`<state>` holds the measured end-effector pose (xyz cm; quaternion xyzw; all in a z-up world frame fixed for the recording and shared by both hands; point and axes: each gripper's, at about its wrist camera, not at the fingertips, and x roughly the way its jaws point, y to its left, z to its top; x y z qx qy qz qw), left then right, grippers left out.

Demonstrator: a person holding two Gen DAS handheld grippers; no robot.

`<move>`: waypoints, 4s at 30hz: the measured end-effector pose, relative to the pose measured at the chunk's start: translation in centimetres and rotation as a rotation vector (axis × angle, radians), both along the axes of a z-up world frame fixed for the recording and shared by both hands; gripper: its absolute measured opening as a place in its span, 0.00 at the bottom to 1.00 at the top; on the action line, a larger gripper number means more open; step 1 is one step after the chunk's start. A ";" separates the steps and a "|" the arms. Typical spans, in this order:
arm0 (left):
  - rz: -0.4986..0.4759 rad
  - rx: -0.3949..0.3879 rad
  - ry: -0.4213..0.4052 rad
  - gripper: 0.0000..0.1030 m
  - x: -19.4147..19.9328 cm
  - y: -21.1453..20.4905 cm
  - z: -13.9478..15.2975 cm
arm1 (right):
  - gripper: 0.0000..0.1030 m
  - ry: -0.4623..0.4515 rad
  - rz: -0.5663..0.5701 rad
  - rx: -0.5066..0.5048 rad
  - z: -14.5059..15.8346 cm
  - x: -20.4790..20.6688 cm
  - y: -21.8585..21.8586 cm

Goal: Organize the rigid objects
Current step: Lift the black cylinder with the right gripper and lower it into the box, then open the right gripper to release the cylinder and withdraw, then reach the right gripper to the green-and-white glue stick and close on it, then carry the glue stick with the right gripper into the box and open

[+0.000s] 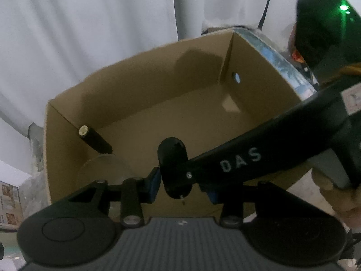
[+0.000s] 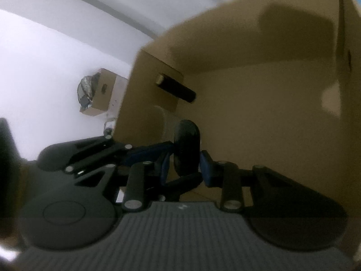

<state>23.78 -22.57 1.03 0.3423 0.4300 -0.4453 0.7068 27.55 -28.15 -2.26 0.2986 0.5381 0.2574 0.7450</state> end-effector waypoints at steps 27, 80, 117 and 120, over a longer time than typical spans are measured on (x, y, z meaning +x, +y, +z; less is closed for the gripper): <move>0.014 -0.132 -0.120 0.62 -3.0 5.5 4.9 | 0.33 -0.081 -0.096 0.071 3.9 -4.4 -1.4; -0.002 -0.302 0.028 0.60 -9.6 23.7 -8.3 | 0.38 -0.185 -0.249 -0.120 -5.0 -24.1 9.9; 0.079 -0.305 -0.064 0.44 -13.9 25.5 -5.8 | 0.35 -0.232 -0.190 -0.118 -4.5 -25.2 10.2; 0.088 -0.317 -0.084 0.44 -14.4 25.9 -4.8 | 0.35 -0.252 -0.183 -0.108 -3.7 -25.6 10.2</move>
